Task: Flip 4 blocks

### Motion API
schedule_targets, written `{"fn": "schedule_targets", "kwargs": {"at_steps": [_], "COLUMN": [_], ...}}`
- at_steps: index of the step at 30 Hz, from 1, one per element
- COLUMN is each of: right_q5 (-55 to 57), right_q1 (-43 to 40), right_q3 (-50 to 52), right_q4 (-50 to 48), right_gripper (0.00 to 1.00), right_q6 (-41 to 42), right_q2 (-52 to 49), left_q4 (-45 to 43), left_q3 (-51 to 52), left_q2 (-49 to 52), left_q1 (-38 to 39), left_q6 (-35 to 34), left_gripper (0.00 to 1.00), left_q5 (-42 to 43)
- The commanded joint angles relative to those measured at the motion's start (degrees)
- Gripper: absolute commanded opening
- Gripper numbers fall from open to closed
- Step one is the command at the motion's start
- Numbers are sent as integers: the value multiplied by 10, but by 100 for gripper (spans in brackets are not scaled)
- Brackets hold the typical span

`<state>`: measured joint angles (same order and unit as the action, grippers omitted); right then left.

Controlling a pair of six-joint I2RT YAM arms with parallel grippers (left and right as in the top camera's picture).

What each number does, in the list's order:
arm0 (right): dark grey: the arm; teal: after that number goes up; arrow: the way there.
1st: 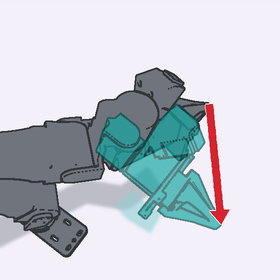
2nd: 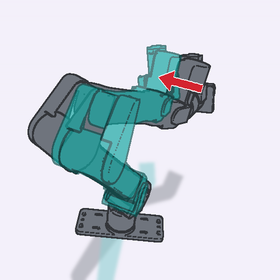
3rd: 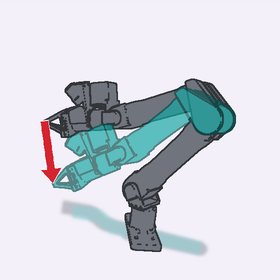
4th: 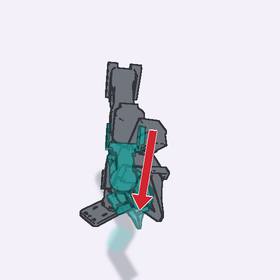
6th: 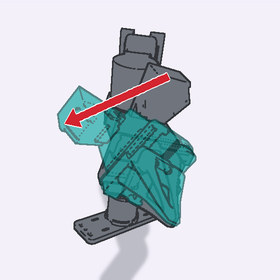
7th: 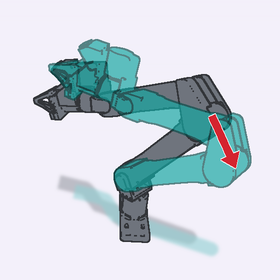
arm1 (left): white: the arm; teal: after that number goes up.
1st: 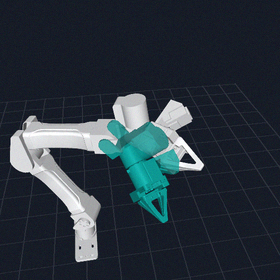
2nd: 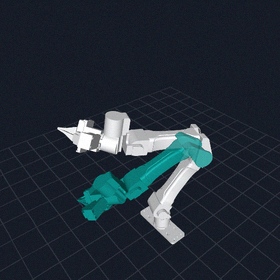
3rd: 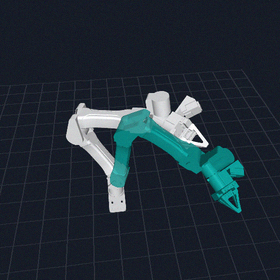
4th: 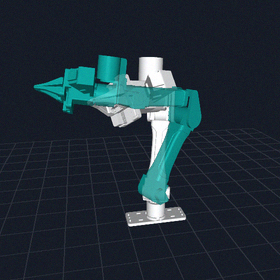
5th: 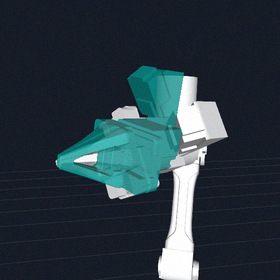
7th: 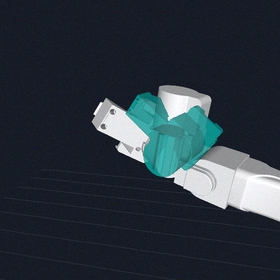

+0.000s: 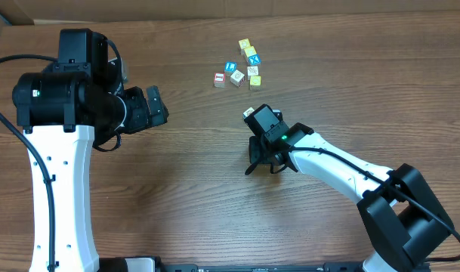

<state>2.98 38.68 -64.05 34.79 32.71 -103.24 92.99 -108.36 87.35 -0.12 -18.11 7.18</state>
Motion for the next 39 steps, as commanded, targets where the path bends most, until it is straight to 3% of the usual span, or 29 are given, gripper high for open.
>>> {"fn": "schedule_targets", "kwargs": {"at_steps": [1,5,8,14,27,39], "right_q5": [4,4,4,3,-20,7], "right_q1": [3,3,3,3,3,3], "right_q3": [3,3,3,3,3,3], "right_q4": [0,0,0,2,17,9], "right_gripper": [41,47,66,74,38,36], "right_q6": [5,5,5,5,51,50], "right_q2": [7,6,6,6,6,6], "left_q4": [-3,-3,-3,-3,-3,-3], "left_q3": [0,0,0,0,0,0], "left_q2": [0,0,0,0,0,0], "left_q1": [-2,-2,-2,-2,-2,-2], "left_q6": [-8,-8,-8,-8,-8,-8], "left_gripper": [100,100,100,100,100,100], "left_q5": [-5,-5,-6,-5,-5,-6]}}
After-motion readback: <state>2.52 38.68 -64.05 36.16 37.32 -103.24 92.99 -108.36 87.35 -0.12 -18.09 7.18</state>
